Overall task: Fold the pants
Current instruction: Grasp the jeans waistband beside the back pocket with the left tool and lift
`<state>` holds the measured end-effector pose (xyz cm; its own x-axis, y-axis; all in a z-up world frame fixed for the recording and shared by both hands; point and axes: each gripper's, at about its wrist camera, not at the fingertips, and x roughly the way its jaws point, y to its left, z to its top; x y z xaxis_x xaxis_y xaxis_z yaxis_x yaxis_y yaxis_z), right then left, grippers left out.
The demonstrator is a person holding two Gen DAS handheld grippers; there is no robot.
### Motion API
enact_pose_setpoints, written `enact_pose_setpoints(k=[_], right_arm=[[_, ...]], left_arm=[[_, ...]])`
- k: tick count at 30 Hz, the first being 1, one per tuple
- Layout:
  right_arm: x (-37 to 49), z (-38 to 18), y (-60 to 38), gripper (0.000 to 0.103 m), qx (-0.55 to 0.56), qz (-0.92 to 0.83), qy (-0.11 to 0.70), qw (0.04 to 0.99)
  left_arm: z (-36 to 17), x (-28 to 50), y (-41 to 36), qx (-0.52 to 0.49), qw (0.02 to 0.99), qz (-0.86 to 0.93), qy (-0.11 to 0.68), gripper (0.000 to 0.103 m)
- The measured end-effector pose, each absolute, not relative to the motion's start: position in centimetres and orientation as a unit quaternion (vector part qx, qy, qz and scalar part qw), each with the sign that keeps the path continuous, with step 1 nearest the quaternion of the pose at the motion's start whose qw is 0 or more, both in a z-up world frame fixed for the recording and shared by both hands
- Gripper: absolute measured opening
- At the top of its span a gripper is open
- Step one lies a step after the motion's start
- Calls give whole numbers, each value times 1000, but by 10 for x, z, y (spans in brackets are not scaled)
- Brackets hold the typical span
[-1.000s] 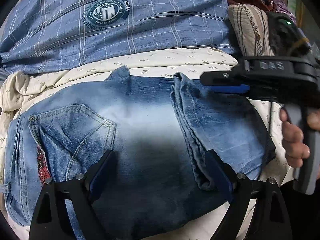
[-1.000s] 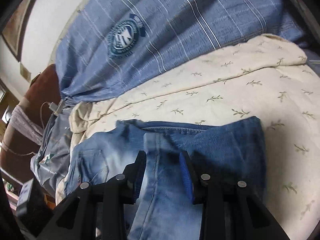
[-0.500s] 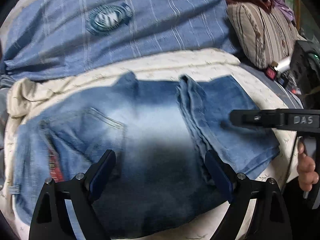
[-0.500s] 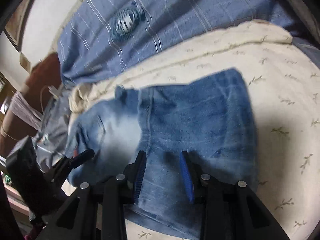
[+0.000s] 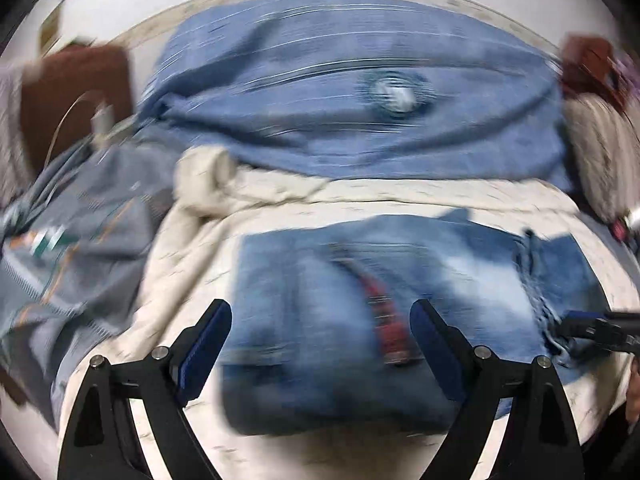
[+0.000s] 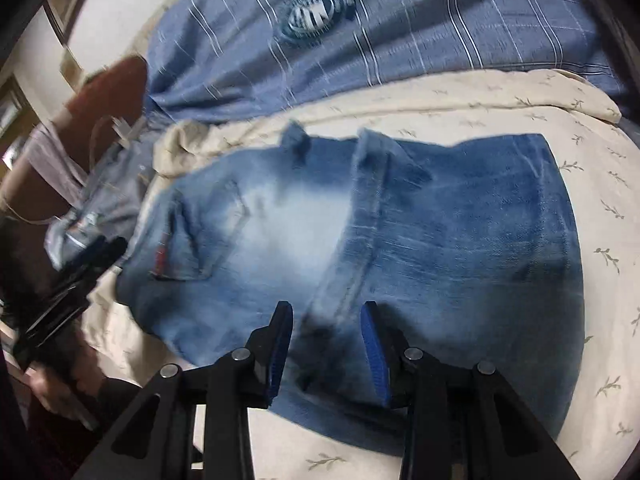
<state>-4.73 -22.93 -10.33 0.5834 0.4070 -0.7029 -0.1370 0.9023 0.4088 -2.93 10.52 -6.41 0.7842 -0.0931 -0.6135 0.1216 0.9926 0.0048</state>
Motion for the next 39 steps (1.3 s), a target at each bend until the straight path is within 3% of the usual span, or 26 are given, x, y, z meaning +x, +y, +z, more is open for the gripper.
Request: enact_pose_setpoints(k=[7, 15, 20, 23, 39], right_arm=[[-79, -79, -215, 39, 158, 187, 373, 895], [-75, -89, -200, 39, 158, 202, 396, 882], [-73, -91, -198, 39, 160, 204, 398, 880], [-72, -92, -196, 49, 154, 201, 398, 882], [-65, -96, -180, 49, 144, 211, 411, 875]], left_arm=[[-73, -27, 186, -110, 926, -19, 360, 91], [-105, -17, 212, -236, 870, -57, 430, 91], [-105, -19, 204, -253, 862, -86, 430, 91], [-106, -25, 200, -263, 854, -107, 436, 91], [-130, -37, 162, -350, 815, -121, 446, 91]])
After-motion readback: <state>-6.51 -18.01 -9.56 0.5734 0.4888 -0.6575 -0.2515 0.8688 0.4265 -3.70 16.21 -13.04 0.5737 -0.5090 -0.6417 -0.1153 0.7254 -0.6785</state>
